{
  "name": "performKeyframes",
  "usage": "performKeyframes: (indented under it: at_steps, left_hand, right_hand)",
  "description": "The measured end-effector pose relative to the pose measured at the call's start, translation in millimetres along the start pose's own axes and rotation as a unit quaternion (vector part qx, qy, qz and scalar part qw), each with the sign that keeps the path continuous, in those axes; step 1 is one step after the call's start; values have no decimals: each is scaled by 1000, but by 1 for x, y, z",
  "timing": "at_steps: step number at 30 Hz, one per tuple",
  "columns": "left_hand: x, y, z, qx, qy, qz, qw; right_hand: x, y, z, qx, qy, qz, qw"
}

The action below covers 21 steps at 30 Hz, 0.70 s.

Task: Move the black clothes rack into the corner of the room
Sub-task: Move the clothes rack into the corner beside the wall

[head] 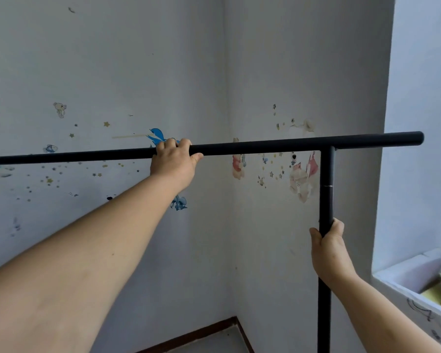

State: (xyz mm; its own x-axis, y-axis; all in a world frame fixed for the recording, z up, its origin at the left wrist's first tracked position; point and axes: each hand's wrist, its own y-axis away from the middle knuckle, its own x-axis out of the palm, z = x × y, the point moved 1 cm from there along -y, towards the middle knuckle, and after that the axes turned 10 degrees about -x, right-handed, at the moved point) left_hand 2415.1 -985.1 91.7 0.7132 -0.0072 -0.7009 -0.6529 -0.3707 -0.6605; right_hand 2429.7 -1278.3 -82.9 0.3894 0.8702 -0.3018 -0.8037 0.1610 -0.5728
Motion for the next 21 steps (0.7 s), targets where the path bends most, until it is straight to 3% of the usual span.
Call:
performKeyframes:
  at_steps: [21]
  left_hand:
    - [58, -66, 47, -17, 24, -49, 998]
  right_hand:
    - [91, -63, -10, 6, -33, 3, 999]
